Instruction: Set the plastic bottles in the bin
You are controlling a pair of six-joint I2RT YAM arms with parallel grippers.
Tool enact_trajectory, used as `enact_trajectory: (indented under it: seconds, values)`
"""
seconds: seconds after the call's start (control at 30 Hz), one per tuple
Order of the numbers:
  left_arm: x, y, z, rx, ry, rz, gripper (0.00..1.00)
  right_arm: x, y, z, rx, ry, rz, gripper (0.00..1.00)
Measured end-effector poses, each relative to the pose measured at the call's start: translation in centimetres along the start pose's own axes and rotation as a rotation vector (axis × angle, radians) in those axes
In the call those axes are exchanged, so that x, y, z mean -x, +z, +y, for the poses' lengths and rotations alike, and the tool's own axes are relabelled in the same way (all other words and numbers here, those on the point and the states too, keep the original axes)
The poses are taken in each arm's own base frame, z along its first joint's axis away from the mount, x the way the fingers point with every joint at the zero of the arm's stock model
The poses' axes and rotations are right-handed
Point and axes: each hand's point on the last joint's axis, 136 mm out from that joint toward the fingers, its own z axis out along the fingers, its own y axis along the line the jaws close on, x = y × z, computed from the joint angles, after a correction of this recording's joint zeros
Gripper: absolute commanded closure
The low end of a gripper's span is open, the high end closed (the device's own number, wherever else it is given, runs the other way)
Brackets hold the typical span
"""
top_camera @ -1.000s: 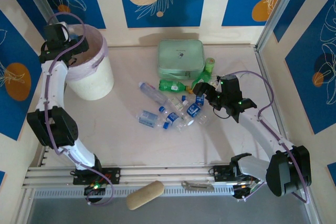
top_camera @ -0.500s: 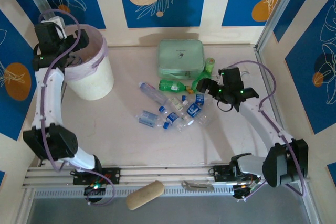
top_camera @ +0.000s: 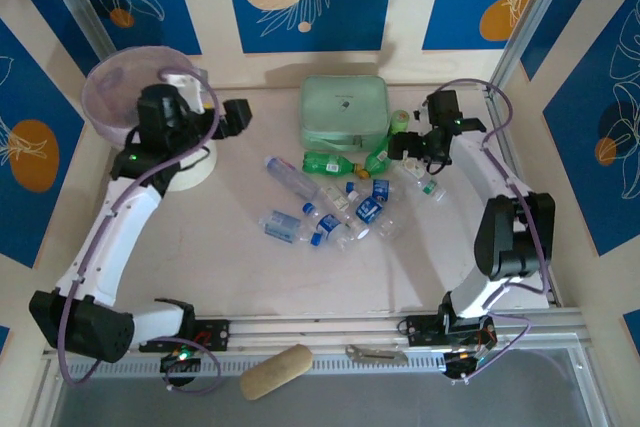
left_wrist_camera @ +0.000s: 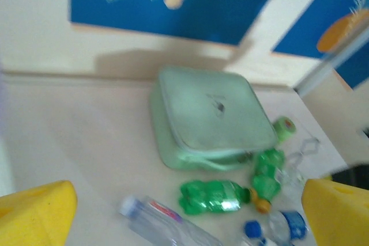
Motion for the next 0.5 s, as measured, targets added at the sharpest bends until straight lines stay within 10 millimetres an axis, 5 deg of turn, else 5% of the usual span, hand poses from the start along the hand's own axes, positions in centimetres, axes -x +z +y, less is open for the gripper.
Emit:
enact_trajectory:
  seconds: [0.23,0.5]
  values:
    - [-9.2,3.1,-4.2,-0.13,-0.077,0.155,0.01,0.4,2.8,0.3,0.002,-0.131,0.085,0.0]
    - [-12.6,5.8,-7.2,-0.204,-0.115,0.206,0.01,-1.3,5.1,0.4,-0.02,-0.229,0.163,0.02]
